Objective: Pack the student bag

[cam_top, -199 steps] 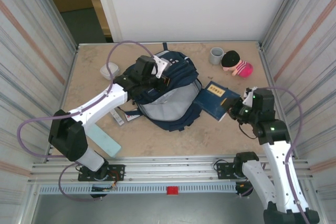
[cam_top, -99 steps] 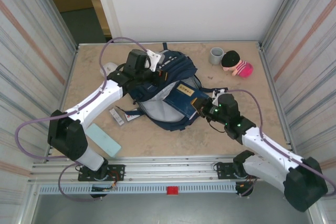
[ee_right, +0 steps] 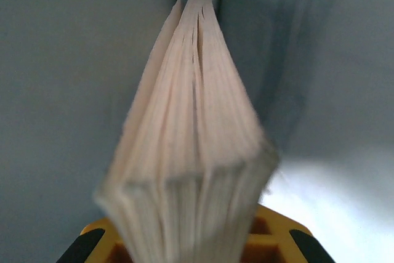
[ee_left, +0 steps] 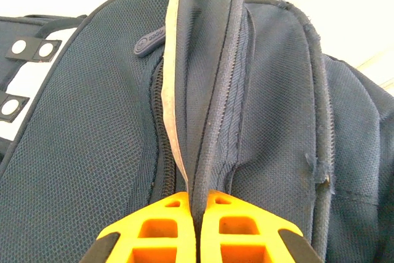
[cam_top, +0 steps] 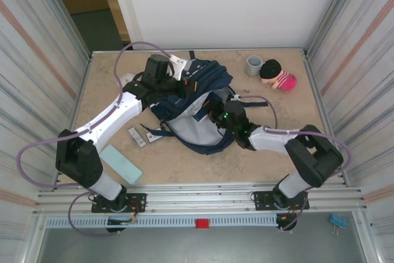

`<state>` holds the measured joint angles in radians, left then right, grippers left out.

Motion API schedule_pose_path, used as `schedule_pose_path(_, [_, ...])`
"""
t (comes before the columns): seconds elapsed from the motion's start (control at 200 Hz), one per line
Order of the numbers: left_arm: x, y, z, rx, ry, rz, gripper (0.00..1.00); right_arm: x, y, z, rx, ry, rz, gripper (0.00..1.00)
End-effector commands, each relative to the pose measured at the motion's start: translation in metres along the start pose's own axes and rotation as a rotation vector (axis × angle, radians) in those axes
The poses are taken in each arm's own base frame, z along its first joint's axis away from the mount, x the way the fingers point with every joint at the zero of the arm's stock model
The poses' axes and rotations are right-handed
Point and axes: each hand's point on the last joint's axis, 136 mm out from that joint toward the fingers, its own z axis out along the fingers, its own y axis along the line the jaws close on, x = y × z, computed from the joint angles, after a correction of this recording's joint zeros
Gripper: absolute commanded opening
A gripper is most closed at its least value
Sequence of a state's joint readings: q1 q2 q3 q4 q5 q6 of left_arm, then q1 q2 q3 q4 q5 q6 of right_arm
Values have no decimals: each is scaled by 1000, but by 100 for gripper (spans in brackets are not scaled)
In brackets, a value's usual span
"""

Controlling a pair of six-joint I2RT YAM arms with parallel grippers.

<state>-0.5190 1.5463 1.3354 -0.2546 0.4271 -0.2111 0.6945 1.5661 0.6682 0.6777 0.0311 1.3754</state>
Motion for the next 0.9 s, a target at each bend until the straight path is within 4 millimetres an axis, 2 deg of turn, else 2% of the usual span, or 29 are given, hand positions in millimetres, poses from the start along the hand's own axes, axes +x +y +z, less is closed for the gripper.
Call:
schedule_pose_path(0.0, [-62, -32, -28, 94, -189, 87, 0, -20, 35, 18, -108, -110, -14, 0])
schedule_pose_path(0.14, [-61, -31, -27, 89, -184, 87, 0, -22, 11, 47, -12, -119, 6, 0])
schedule_pose_path(0.256, [-59, -29, -27, 85, -181, 85, 0, -18, -15, 68, 78, -90, 38, 6])
schedule_pose_path(0.326, [-60, -28, -27, 83, -181, 84, 0, -14, -27, 77, 109, -64, 58, 15])
schedule_pose_path(0.391, [-59, -27, -27, 77, -180, 85, 0, -10, -35, 79, 138, -42, 68, 29])
schedule_pose_path(0.486, [-58, -23, -28, 52, -184, 88, 0, -6, -48, 70, 202, -29, 64, 46])
schedule_pose_path(0.576, [-55, -18, -27, 27, -183, 88, 0, -7, -57, 56, 247, -25, 51, 56])
schedule_pose_path(0.742, [-48, -10, -23, 1, -169, 85, 0, -8, -64, 23, 303, 1, 32, 64])
schedule_pose_path(0.897, [-38, -2, -20, -31, -142, 86, 0, -8, -51, -14, 313, 40, -45, 69])
